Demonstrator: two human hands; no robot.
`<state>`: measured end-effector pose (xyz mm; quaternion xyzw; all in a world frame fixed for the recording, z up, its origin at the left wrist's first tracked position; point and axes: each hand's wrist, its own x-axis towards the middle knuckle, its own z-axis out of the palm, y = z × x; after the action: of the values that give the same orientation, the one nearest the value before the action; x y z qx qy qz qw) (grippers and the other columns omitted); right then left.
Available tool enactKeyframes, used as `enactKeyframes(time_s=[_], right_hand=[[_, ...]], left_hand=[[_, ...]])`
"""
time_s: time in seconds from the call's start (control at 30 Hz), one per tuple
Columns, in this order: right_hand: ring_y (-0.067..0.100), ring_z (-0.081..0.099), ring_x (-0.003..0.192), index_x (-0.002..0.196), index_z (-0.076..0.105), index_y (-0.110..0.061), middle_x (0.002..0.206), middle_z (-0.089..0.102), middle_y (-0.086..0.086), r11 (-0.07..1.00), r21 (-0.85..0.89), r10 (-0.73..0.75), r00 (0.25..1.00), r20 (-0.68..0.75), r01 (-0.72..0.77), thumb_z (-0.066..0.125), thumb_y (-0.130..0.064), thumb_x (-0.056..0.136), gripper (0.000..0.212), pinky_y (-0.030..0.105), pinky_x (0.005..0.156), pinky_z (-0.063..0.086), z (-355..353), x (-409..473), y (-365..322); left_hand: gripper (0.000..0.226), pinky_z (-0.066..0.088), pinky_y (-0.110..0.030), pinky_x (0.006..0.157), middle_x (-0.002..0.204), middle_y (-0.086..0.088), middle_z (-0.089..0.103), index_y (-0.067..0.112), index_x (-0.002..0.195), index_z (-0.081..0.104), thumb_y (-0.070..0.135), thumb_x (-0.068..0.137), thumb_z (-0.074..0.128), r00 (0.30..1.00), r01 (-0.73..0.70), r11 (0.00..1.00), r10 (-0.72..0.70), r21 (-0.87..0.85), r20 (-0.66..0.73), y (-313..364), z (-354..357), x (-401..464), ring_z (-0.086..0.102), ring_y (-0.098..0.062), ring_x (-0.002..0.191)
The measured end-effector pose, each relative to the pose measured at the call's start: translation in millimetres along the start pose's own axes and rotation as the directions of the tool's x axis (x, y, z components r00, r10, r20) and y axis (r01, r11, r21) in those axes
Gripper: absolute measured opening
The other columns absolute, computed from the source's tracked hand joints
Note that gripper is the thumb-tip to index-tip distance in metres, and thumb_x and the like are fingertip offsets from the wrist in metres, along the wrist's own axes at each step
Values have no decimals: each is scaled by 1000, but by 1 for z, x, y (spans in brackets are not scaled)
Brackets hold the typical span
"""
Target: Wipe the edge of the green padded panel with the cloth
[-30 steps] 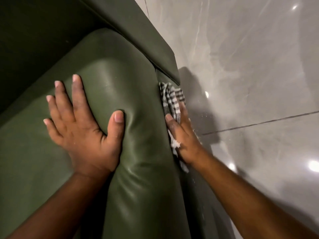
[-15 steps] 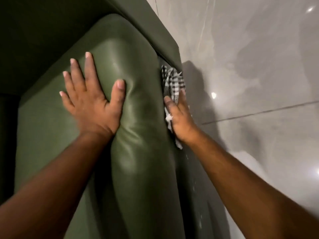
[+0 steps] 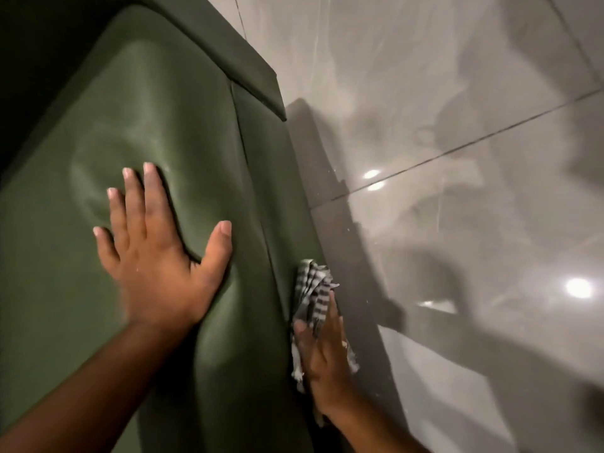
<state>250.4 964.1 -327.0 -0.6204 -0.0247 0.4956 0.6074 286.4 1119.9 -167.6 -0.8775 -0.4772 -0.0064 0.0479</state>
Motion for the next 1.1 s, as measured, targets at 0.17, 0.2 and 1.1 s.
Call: enactKeyframes(time_s=[0.17, 0.2, 1.1], right_hand=[[20, 43, 148, 151, 35, -42, 151, 51, -14, 931, 256, 263, 965, 20, -259, 51, -65, 79, 78, 45, 124, 32, 1, 53, 10], [17, 40, 149, 153, 33, -41, 155, 47, -14, 897, 324, 294, 953, 69, -300, 52, -59, 84, 75, 42, 125, 30, 3, 71, 10], [20, 29, 155, 157, 26, -30, 167, 31, -2, 970, 112, 203, 971, 124, -217, 40, -61, 90, 75, 52, 129, 24, 5, 113, -11]], left_hand=[[100, 4, -63, 124, 172, -7, 9, 23, 162, 9, 72, 79, 37, 998, -19, 999, 18, -25, -59, -5, 9, 1, 6, -30, 160], [101, 4, -63, 124, 172, -7, 9, 22, 162, 10, 72, 78, 37, 997, -25, 999, 23, -28, -69, -6, 11, 2, 7, -30, 159], [99, 2, -63, 124, 171, -14, 11, 15, 161, 14, 65, 78, 36, 993, -28, 999, 26, -19, -113, -4, 21, 0, 8, -34, 159]])
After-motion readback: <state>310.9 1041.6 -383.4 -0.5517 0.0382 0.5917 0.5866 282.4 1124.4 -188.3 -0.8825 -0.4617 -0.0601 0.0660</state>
